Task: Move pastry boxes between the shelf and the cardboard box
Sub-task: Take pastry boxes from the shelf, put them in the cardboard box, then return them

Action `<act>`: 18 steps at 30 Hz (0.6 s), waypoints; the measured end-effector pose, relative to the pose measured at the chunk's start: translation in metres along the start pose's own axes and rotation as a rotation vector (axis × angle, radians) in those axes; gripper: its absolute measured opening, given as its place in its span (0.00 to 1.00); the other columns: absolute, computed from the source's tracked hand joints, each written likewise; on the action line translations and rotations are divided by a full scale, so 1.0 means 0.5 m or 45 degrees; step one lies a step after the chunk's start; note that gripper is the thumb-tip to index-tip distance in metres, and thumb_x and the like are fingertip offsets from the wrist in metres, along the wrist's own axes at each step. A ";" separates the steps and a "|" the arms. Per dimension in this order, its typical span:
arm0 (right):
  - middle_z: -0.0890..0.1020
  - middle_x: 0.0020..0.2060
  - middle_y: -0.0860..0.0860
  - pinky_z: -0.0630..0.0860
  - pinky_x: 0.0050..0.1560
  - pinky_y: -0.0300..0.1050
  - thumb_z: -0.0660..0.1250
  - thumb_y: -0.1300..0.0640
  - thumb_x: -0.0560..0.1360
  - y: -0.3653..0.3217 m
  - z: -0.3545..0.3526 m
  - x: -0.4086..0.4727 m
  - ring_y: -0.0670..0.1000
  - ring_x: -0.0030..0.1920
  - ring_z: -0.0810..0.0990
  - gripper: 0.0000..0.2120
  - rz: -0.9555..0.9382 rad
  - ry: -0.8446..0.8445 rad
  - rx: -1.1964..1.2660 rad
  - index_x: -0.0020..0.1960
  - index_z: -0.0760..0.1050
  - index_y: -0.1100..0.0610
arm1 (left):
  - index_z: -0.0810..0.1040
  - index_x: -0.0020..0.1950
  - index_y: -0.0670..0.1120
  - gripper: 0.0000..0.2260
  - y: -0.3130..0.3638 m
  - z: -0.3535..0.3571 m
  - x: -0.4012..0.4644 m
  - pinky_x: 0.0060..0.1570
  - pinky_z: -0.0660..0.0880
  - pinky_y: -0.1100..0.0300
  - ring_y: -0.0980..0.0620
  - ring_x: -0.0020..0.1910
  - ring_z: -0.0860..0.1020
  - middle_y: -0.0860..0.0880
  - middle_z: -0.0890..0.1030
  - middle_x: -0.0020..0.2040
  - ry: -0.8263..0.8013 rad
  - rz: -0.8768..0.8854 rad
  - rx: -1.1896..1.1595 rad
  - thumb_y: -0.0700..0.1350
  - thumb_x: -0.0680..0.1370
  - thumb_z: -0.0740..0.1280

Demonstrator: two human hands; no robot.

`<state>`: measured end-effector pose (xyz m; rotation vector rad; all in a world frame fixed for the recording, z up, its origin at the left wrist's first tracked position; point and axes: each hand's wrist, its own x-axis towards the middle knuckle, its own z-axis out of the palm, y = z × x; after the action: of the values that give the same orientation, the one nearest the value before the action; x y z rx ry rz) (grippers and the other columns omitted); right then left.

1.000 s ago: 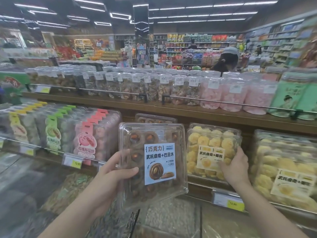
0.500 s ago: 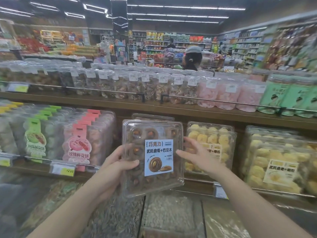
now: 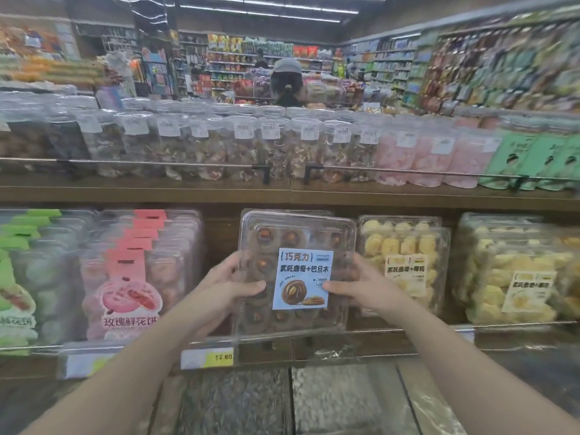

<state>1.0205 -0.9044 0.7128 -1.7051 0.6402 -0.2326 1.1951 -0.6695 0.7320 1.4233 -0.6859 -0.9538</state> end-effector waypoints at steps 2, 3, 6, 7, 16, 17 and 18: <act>0.84 0.55 0.45 0.83 0.54 0.47 0.77 0.59 0.73 0.005 0.018 0.017 0.47 0.58 0.83 0.29 -0.070 0.109 -0.056 0.69 0.68 0.49 | 0.78 0.66 0.51 0.21 -0.010 -0.024 0.038 0.54 0.83 0.53 0.45 0.59 0.85 0.47 0.87 0.57 0.066 0.060 0.147 0.32 0.78 0.71; 0.83 0.56 0.43 0.81 0.57 0.46 0.77 0.59 0.73 0.007 0.026 0.026 0.45 0.60 0.81 0.29 -0.116 0.178 -0.088 0.69 0.67 0.48 | 0.79 0.64 0.54 0.21 -0.022 -0.037 0.060 0.55 0.82 0.55 0.47 0.58 0.85 0.52 0.88 0.55 0.140 0.099 0.265 0.33 0.77 0.73; 0.82 0.58 0.39 0.78 0.63 0.45 0.77 0.57 0.74 0.023 0.055 0.064 0.38 0.61 0.79 0.28 -0.236 0.328 -0.181 0.66 0.67 0.42 | 0.80 0.64 0.56 0.22 -0.061 -0.060 0.109 0.63 0.79 0.50 0.52 0.56 0.84 0.57 0.88 0.53 0.402 0.165 0.507 0.39 0.74 0.78; 0.82 0.59 0.40 0.78 0.62 0.41 0.76 0.58 0.74 0.027 0.068 0.075 0.36 0.60 0.79 0.27 -0.258 0.359 -0.197 0.65 0.67 0.42 | 0.80 0.64 0.54 0.22 -0.075 -0.063 0.121 0.64 0.78 0.49 0.53 0.56 0.84 0.56 0.87 0.53 0.465 0.173 0.509 0.39 0.73 0.78; 0.72 0.66 0.49 0.71 0.63 0.35 0.74 0.55 0.77 0.049 0.126 0.154 0.45 0.62 0.72 0.30 -0.187 0.438 -0.471 0.75 0.65 0.52 | 0.73 0.68 0.52 0.26 -0.135 -0.097 0.194 0.65 0.78 0.45 0.52 0.54 0.84 0.52 0.85 0.55 0.698 0.092 0.472 0.36 0.74 0.77; 0.72 0.67 0.49 0.68 0.63 0.34 0.73 0.55 0.77 0.049 0.126 0.160 0.46 0.65 0.72 0.31 -0.182 0.435 -0.474 0.75 0.64 0.52 | 0.73 0.69 0.52 0.27 -0.140 -0.101 0.201 0.65 0.78 0.44 0.52 0.54 0.84 0.52 0.85 0.55 0.705 0.093 0.471 0.36 0.74 0.77; 0.72 0.68 0.49 0.66 0.63 0.36 0.73 0.54 0.77 0.049 0.126 0.167 0.48 0.68 0.72 0.31 -0.176 0.441 -0.478 0.76 0.64 0.52 | 0.72 0.70 0.51 0.27 -0.139 -0.100 0.204 0.65 0.78 0.44 0.51 0.54 0.84 0.51 0.85 0.55 0.710 0.096 0.478 0.36 0.74 0.77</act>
<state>1.1133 -0.8983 0.6585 -2.0952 0.8612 -0.5415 1.2784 -0.7261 0.6449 1.8750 -0.5039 -0.3398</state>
